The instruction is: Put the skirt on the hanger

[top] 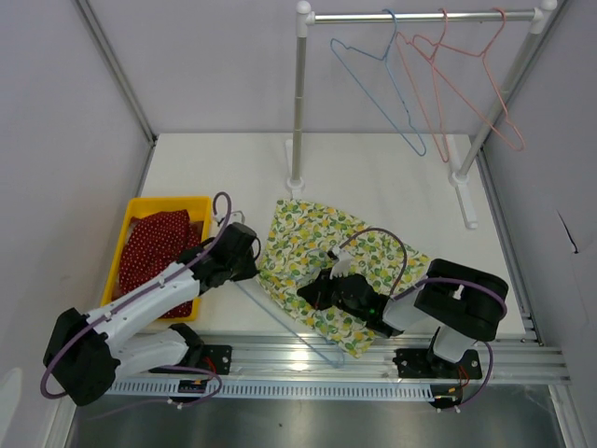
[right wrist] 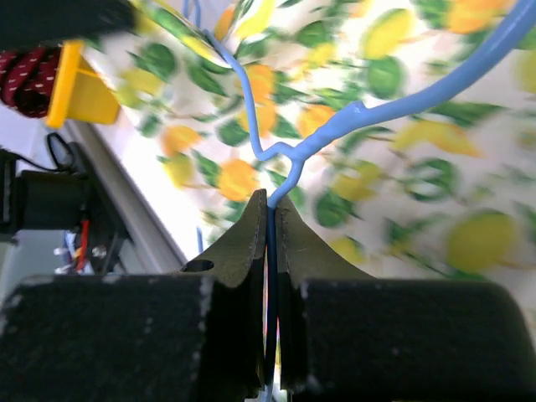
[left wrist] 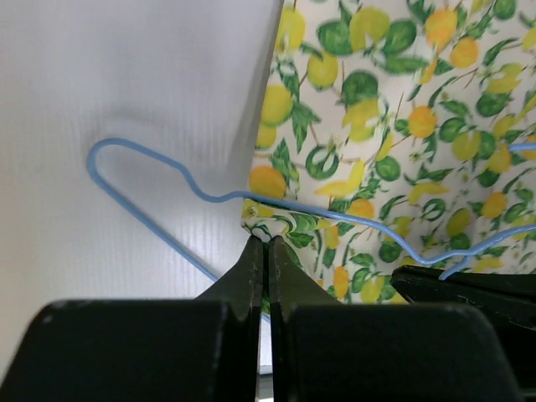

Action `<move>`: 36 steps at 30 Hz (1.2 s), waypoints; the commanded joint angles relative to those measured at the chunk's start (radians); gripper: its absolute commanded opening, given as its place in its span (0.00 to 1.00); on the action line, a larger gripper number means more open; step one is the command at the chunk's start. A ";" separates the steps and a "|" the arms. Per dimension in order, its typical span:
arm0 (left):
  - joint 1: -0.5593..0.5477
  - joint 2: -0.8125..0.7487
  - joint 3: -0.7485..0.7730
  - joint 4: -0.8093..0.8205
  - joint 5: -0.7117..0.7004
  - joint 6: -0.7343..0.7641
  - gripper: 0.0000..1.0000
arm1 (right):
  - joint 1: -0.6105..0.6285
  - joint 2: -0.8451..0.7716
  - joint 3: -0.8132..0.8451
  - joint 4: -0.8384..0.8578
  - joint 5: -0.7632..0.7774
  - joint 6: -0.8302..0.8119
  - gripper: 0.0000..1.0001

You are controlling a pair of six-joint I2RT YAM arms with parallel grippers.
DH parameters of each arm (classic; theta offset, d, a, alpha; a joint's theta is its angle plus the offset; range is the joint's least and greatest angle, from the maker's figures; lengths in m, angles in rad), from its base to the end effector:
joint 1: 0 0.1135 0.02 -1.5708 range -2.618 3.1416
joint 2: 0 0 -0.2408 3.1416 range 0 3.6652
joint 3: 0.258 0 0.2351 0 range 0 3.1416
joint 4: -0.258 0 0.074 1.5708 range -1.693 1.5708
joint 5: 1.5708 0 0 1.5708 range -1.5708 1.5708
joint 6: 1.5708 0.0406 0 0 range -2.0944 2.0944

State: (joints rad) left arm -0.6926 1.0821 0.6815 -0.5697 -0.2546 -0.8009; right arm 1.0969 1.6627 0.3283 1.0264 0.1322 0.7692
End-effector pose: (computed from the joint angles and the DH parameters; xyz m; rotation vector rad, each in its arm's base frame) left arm 0.1633 -0.1222 0.1992 -0.2359 2.5090 -0.2930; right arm 0.1246 0.2311 0.1117 -0.2357 2.0325 1.1202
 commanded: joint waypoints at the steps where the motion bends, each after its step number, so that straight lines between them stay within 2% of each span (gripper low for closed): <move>1: 0.076 -0.037 0.047 -0.053 0.031 0.063 0.00 | 0.001 -0.030 0.006 -0.098 0.101 -0.085 0.00; 6: 0.211 -0.034 0.058 -0.015 0.107 0.075 0.00 | 0.003 -0.060 0.006 -0.169 0.191 -0.128 0.00; 7: 0.256 -0.018 0.073 -0.006 0.121 0.075 0.00 | 0.003 -0.066 0.003 -0.176 0.202 -0.131 0.00; 16: 0.438 0.153 0.194 0.056 0.164 0.083 0.00 | 0.015 -0.107 -0.032 -0.245 0.297 -0.153 0.00; 19: 0.467 0.220 0.266 0.041 0.161 0.107 0.00 | 0.020 -0.121 -0.041 -0.262 0.328 -0.157 0.00; 24: 0.490 0.243 0.274 0.040 0.163 0.134 0.00 | 0.027 -0.126 -0.038 -0.287 0.360 -0.180 0.00; 28: 0.485 0.292 0.280 0.070 0.247 0.178 0.01 | 0.031 -0.122 -0.014 -0.287 0.310 -0.182 0.00; 35: 0.470 0.285 0.211 0.116 0.296 0.190 0.21 | 0.078 -0.143 0.075 -0.351 0.264 -0.124 0.00; 36: 0.461 0.280 0.210 0.117 0.298 0.195 0.30 | 0.080 -0.136 0.080 -0.341 0.258 -0.102 0.00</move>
State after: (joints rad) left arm -0.2245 1.3766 0.8955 -0.5056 0.0128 -0.6346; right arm 1.1568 1.5295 0.3809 0.7551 0.4072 0.6556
